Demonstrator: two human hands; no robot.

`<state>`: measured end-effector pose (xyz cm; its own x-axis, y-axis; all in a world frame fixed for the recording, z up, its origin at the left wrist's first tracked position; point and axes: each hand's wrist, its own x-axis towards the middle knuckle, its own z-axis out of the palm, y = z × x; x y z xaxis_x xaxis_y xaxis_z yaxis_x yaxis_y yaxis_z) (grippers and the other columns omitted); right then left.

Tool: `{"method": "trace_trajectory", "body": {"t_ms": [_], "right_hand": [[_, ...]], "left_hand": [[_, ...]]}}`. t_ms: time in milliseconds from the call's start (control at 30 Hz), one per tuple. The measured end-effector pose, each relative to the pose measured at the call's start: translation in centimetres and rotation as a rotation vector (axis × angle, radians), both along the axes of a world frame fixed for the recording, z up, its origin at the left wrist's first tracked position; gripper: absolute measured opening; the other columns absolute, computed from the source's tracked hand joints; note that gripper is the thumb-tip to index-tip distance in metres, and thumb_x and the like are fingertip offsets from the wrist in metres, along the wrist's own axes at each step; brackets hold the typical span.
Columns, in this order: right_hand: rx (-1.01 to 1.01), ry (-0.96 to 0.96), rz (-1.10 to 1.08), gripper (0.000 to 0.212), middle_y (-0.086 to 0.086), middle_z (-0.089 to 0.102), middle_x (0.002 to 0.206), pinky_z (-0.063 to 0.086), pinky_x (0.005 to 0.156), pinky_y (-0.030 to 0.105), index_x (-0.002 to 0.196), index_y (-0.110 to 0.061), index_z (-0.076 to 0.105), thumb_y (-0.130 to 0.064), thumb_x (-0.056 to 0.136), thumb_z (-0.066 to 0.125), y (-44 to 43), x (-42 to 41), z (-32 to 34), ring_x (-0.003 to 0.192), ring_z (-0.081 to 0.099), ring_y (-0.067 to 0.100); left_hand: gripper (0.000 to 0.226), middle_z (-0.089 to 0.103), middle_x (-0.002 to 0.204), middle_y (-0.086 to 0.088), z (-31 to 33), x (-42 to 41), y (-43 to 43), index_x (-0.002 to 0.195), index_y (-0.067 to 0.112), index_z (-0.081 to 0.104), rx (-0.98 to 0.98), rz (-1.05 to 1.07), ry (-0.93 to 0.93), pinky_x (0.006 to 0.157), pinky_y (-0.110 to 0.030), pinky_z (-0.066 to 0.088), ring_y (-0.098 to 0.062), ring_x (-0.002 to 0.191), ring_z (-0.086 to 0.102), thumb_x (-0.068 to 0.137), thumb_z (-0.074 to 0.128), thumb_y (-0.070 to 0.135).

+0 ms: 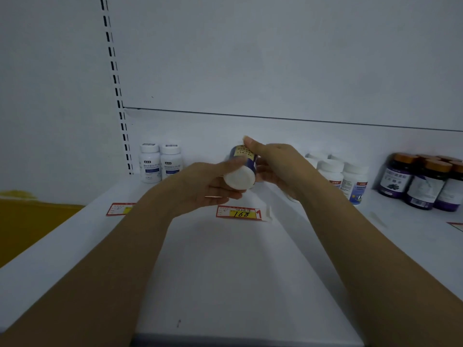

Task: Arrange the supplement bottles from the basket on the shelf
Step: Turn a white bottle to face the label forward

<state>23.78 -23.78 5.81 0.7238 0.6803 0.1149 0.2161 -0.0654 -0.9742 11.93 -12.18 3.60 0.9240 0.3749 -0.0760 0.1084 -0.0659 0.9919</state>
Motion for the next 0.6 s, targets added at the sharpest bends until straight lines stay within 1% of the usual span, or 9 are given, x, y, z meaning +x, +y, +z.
{"method": "trace_trajectory", "body": {"t_ms": [67,133,200,300,367,400,467,533,600], "right_hand": [[0.051,-0.128,-0.034,0.046,0.005,0.070,0.097,0.059,0.081,0.033,0.110,-0.008,0.061,-0.045,0.084,0.064,0.0,0.0,0.0,0.085,0.070,0.019],[0.121,-0.197,-0.007,0.039,0.001,0.069,0.101,0.059,0.078,0.028,0.114,-0.013,0.058,-0.039,0.085,0.065,-0.2,-0.4,0.2,0.086,0.070,0.013],[0.143,-0.252,0.019,0.037,-0.001,0.068,0.107,0.058,0.078,0.026,0.116,-0.017,0.056,-0.036,0.086,0.065,-0.4,-0.5,0.4,0.089,0.069,0.011],[0.111,-0.336,-0.039,0.039,-0.003,0.067,0.108,0.056,0.086,0.033,0.111,-0.016,0.061,-0.042,0.083,0.067,-0.6,-0.4,0.7,0.095,0.066,0.011],[0.074,-0.415,-0.122,0.037,-0.005,0.068,0.102,0.056,0.082,0.029,0.105,-0.016,0.065,-0.043,0.080,0.070,-0.7,-0.4,0.7,0.093,0.064,0.009],[0.040,-0.469,-0.150,0.036,-0.006,0.067,0.101,0.055,0.075,0.022,0.104,-0.017,0.065,-0.042,0.079,0.071,-0.7,-0.5,0.8,0.092,0.063,0.009],[-0.051,-0.570,-0.177,0.039,-0.007,0.063,0.104,0.044,0.062,0.010,0.112,-0.020,0.062,-0.042,0.080,0.070,-0.6,-0.8,0.8,0.093,0.060,0.009],[-0.123,-0.635,-0.170,0.045,-0.007,0.060,0.106,0.038,0.060,0.008,0.121,-0.023,0.057,-0.044,0.082,0.068,-0.3,-1.1,1.0,0.094,0.057,0.009],[-0.187,-0.698,-0.156,0.047,-0.003,0.062,0.112,0.042,0.066,0.013,0.124,-0.023,0.057,-0.044,0.083,0.066,0.2,-1.2,1.4,0.099,0.058,0.011]], "left_hand": [[0.059,0.071,0.102,-0.002,0.0,0.0,-0.1,0.119,0.013,0.058,0.100,0.021,-0.020,0.083,-0.027,0.051,-0.015,0.093,0.068,0.067,0.070,0.038],[0.053,0.068,0.105,0.001,-0.1,0.0,-0.1,0.119,0.017,0.057,0.211,0.089,-0.055,0.079,-0.022,0.050,-0.013,0.097,0.064,0.070,0.076,0.026],[0.050,0.068,0.103,0.007,-0.3,0.2,-0.1,0.114,0.022,0.059,0.314,0.144,-0.104,0.075,-0.016,0.048,-0.007,0.095,0.063,0.068,0.080,0.021],[0.051,0.069,0.105,0.007,-0.9,0.5,0.2,0.112,0.023,0.060,0.395,0.132,-0.144,0.086,-0.022,0.049,-0.007,0.096,0.065,0.066,0.082,0.013],[0.055,0.067,0.110,0.004,-1.3,0.6,0.4,0.117,0.019,0.057,0.463,0.125,-0.134,0.090,-0.026,0.048,-0.011,0.099,0.064,0.068,0.081,0.010],[0.057,0.066,0.111,0.004,-1.4,0.7,0.6,0.119,0.017,0.056,0.497,0.131,-0.130,0.089,-0.025,0.047,-0.012,0.099,0.063,0.068,0.081,0.009],[0.058,0.064,0.109,0.006,-1.7,0.9,0.9,0.121,0.016,0.055,0.571,0.145,-0.122,0.085,-0.023,0.045,-0.012,0.097,0.061,0.069,0.080,0.009],[0.058,0.063,0.110,0.005,-2.1,1.0,1.1,0.122,0.016,0.055,0.647,0.156,-0.111,0.085,-0.023,0.044,-0.011,0.098,0.060,0.071,0.080,0.011],[0.058,0.064,0.116,0.002,-2.5,1.1,1.4,0.124,0.016,0.054,0.690,0.160,-0.101,0.090,-0.026,0.046,-0.013,0.102,0.060,0.072,0.079,0.014]]}}
